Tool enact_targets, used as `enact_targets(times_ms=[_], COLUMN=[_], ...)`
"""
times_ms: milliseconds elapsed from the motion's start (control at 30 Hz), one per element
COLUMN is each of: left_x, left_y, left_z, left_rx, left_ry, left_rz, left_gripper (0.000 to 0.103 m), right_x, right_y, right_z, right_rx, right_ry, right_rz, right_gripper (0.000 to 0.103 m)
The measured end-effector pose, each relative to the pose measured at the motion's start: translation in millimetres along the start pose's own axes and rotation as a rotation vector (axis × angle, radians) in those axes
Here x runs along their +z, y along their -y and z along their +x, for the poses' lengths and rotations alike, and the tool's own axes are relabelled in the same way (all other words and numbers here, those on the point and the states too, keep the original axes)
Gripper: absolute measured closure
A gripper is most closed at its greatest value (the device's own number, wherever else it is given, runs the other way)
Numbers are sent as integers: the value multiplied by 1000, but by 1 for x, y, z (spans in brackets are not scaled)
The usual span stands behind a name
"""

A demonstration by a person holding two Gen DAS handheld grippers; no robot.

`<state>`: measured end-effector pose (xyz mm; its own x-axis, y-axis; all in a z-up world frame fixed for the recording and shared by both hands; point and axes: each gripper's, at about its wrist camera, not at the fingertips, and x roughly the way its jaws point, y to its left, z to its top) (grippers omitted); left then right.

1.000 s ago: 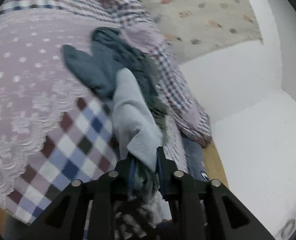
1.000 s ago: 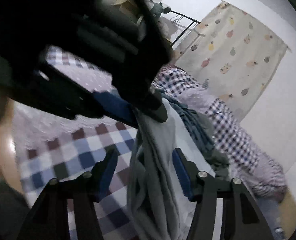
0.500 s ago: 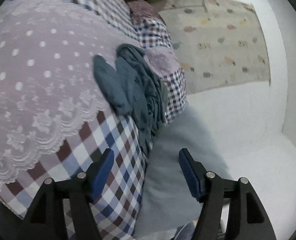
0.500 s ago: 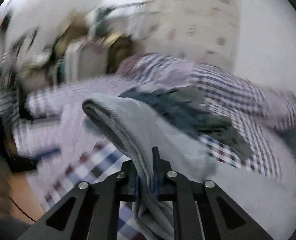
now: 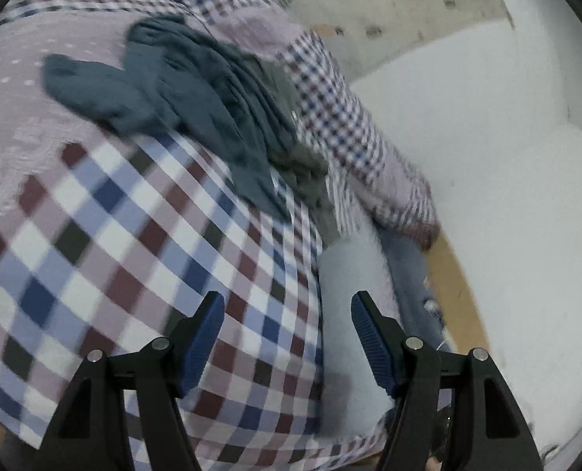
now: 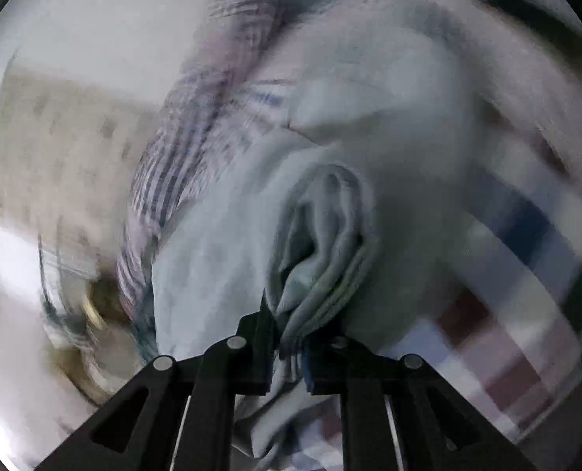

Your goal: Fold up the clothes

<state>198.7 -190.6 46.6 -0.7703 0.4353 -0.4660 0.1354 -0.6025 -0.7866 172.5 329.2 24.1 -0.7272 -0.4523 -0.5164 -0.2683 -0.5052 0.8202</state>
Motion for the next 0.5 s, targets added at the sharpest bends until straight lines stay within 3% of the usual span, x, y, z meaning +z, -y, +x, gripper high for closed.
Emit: enact_targets(times_ms=[233, 433, 500], left_x=[-20, -38, -43], left_y=[47, 75, 81], left_z=[52, 82, 89], left_rx=[38, 62, 80], left_ry=[-128, -191, -201], left_rz=[159, 240, 258], left_gripper=[32, 32, 32], right_x=[8, 34, 47], right_y=[-26, -9, -7], right_z=[-10, -26, -23], right_rx=[-52, -69, -65], right_ry=[-12, 32, 44], right_rz=[-204, -165, -156], right_gripper=[80, 56, 54])
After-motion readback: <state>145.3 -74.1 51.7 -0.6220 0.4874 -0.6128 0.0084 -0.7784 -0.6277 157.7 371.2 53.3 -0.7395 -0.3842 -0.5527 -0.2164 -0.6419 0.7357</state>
